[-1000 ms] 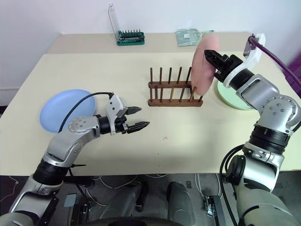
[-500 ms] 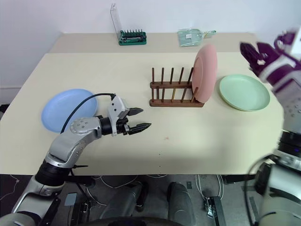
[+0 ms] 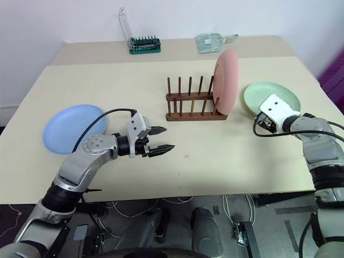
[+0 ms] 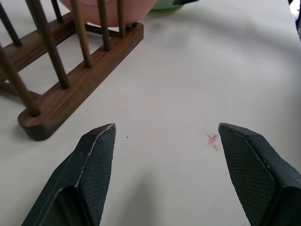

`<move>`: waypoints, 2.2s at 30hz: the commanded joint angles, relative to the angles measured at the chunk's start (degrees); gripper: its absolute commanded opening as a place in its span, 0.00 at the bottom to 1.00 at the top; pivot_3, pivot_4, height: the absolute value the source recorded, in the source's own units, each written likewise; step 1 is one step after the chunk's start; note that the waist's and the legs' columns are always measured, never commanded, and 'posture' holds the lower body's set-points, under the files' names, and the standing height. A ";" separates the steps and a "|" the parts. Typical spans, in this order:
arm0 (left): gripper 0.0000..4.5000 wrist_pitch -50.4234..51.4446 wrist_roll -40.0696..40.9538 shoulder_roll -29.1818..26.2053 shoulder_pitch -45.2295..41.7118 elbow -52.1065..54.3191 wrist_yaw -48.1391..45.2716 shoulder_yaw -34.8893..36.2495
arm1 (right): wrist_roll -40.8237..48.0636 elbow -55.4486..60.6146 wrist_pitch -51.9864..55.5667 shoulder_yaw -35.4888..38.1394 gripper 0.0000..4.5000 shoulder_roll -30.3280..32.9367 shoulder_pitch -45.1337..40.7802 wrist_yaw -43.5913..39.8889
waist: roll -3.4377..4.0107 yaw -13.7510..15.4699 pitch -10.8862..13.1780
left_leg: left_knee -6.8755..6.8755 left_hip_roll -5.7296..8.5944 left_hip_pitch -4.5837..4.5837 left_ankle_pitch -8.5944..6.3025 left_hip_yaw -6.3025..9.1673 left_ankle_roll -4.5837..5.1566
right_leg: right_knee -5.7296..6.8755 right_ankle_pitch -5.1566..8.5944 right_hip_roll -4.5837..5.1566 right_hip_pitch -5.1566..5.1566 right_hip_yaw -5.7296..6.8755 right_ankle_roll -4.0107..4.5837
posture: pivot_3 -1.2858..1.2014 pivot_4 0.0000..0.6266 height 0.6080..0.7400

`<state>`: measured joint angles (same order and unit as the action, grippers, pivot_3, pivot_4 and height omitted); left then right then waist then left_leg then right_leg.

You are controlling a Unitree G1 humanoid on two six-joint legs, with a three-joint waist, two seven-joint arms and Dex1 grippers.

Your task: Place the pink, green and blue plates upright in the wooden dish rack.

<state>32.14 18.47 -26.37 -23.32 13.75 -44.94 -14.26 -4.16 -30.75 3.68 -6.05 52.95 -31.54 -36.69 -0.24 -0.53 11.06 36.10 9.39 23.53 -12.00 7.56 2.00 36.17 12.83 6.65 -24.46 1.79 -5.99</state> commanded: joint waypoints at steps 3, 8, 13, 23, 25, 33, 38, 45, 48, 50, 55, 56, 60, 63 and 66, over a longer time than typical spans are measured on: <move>0.80 -0.01 0.37 -0.05 0.18 2.61 0.30 1.23 | -6.68 -13.70 -9.50 -2.60 0.49 -2.62 -6.43 4.30 | 0.00 -0.04 0.00 | -0.03 0.01 0.00 0.01 -0.01 0.02 | -0.05 -0.01 0.00 0.00 -0.01 -0.03 | 0.52 0.24 0.93; 0.80 0.21 0.16 0.00 0.38 2.94 0.66 1.20 | -9.02 -18.60 -14.01 -2.84 0.01 -3.34 -9.07 6.31 | 0.00 0.15 0.00 | -0.03 0.01 0.00 0.03 0.01 -0.02 | -0.03 0.00 -0.03 0.00 -0.02 -0.02 | 0.52 0.24 0.93; 0.80 0.24 0.05 -0.22 0.75 3.06 0.73 0.98 | -7.21 -11.25 -14.42 3.53 0.01 -2.93 -11.92 15.18 | 0.11 -0.06 0.06 | -0.01 0.01 0.00 0.01 0.01 -0.06 | -0.02 -0.01 -0.04 -0.01 -0.06 -0.02 | 0.52 0.24 0.93; 0.80 -0.43 -0.29 1.19 -0.45 1.32 0.07 0.07 | 24.81 19.84 4.54 21.08 0.01 -10.29 -21.57 7.43 | 0.17 0.83 0.03 | -0.19 -0.14 0.00 0.08 0.13 -0.12 | 0.02 -0.01 -0.24 -0.10 -0.08 0.02 | 0.52 0.24 0.93; 0.80 -0.55 -0.24 1.32 -0.40 1.22 -0.13 0.03 | 39.94 29.23 17.53 22.87 0.01 -12.22 -21.65 3.33 | 0.19 1.13 0.04 | -0.14 -0.12 0.00 0.03 0.11 -0.03 | -0.07 -0.01 -0.23 -0.05 -0.10 0.02 | 0.52 0.24 0.93; 0.80 -0.46 -0.55 1.43 0.34 1.65 0.43 0.53 | 72.53 38.50 46.83 23.59 0.01 -23.21 -20.97 22.54 | 0.20 0.67 0.04 | -0.14 -0.12 0.05 -0.03 0.09 0.02 | -0.06 -0.01 -0.19 -0.15 -0.16 0.10 | 0.52 0.24 0.93; 0.80 -0.25 -0.43 1.22 1.28 2.74 0.75 0.65 | 72.82 36.55 50.61 23.49 0.01 -26.61 -20.54 30.69 | 0.20 1.37 0.04 | -0.10 -0.12 0.06 -0.04 0.08 -0.06 | -0.04 -0.01 -0.22 -0.17 -0.18 0.32 | 0.52 0.24 0.93; 0.80 -0.22 -0.23 1.08 1.41 2.91 1.21 0.80 | 74.73 33.94 53.15 25.53 0.01 -29.04 -18.80 36.56 | 0.20 1.24 0.04 | -0.20 -0.11 0.09 -0.01 0.02 0.07 | -0.06 -0.11 -0.19 -0.24 -0.17 0.14 | 0.52 0.24 0.93; 0.80 -0.26 -0.27 0.96 1.41 2.96 1.22 0.74 | 73.61 34.12 53.66 25.35 0.01 -28.96 -17.77 36.79 | 0.20 1.19 0.04 | -0.19 -0.11 0.08 -0.01 0.03 0.08 | -0.06 -0.11 -0.19 -0.24 -0.17 0.15 | 0.52 0.24 0.93; 0.80 -0.37 -0.35 0.89 1.33 2.91 1.08 0.59 | 72.85 34.07 53.56 25.42 0.01 -28.91 -16.87 36.80 | 0.20 1.09 0.04 | -0.17 -0.11 0.09 -0.01 0.02 0.08 | -0.06 -0.11 -0.20 -0.23 -0.17 0.15 | 0.52 0.24 0.93; 0.80 -0.43 -0.35 0.97 1.08 2.72 0.96 0.51 | 73.06 34.03 53.39 26.02 0.08 -29.18 -15.88 37.06 | 0.21 1.10 0.04 | -0.14 -0.12 0.08 0.00 0.02 0.08 | -0.05 -0.10 -0.21 -0.23 -0.17 0.15 | 0.52 0.24 0.93; 0.80 -0.42 -0.34 0.97 1.08 2.73 0.93 0.49 | 72.87 34.22 53.14 25.99 0.16 -29.18 -15.89 36.87 | 0.21 1.12 0.04 | -0.14 -0.12 0.08 0.00 0.02 0.08 | -0.05 -0.10 -0.21 -0.23 -0.17 0.15 | 0.52 0.24 0.93; 0.80 -0.34 -0.22 0.89 1.10 2.79 0.78 0.55 | 65.64 37.61 50.54 21.71 0.53 -25.64 -16.46 31.95 | 0.21 1.16 0.04 | -0.15 -0.12 0.09 0.00 0.02 0.08 | -0.06 -0.10 -0.21 -0.23 -0.17 0.13 | 0.52 0.24 0.93; 0.80 -0.18 -0.10 0.77 1.10 2.76 0.73 0.74 | 59.09 38.76 47.78 18.17 0.64 -22.01 -16.74 27.10 | 0.21 1.18 0.04 | -0.16 -0.11 0.09 0.00 0.02 0.08 | -0.06 -0.09 -0.21 -0.24 -0.16 0.11 | 0.52 0.24 0.93; 0.80 -0.08 0.19 1.45 0.62 2.16 1.49 1.40 | 50.34 38.89 41.73 14.76 0.64 -17.96 -17.33 22.33 | 0.21 1.19 0.04 | -0.15 -0.11 0.09 0.00 0.01 0.08 | -0.07 -0.08 -0.20 -0.22 -0.15 0.10 | 0.52 0.24 0.93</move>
<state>32.26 18.07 -25.28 -21.92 14.39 -43.79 -14.43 52.04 5.08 51.00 10.51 31.86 -47.02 -10.65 -0.04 0.66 11.10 35.95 9.27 23.62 -12.00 7.57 2.07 36.10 12.74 6.45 -24.69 1.64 -5.89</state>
